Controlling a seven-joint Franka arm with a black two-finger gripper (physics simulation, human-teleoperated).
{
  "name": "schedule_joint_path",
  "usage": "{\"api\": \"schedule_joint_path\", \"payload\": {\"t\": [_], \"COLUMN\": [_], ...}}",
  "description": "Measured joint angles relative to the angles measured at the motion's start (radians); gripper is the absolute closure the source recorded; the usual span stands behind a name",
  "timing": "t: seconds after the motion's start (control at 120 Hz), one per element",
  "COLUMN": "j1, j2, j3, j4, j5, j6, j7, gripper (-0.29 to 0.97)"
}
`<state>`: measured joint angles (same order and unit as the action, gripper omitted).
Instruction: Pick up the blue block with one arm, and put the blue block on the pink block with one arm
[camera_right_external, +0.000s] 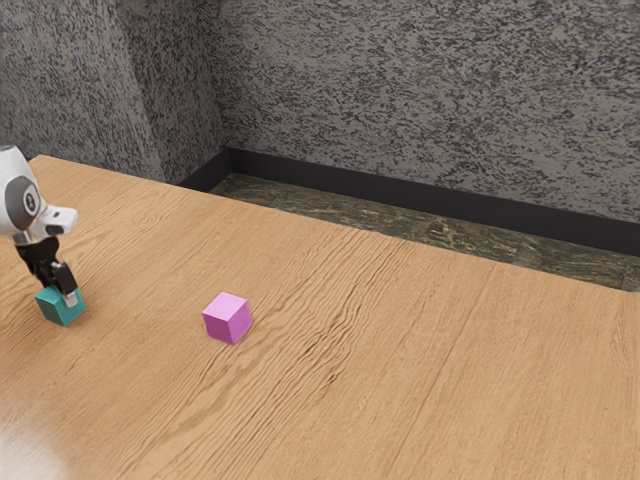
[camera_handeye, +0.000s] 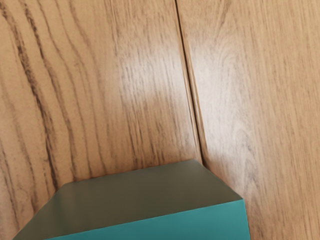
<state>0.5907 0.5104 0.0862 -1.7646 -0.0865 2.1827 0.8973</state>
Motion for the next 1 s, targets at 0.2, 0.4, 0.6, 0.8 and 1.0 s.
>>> {"api": "schedule_joint_path", "payload": {"t": [0.2, 0.4, 0.6, 0.8, 1.0], "j1": [0.001, 0.001, 0.001, 0.0, -0.105], "j2": [0.018, 0.024, 0.024, -0.007, -0.185], "j3": [-0.001, -0.001, 0.0, 0.001, 0.011], "j4": [0.021, 0.029, 0.029, 0.026, -0.058], "j5": [-0.001, -0.002, 0.0, 0.008, -0.035], "j6": [-0.01, -0.025, -0.03, -0.031, -0.057], "j7": [0.002, 0.004, 0.003, -0.004, -0.036], "gripper": [0.03, 0.03, 0.33, 0.36, 0.38]}}
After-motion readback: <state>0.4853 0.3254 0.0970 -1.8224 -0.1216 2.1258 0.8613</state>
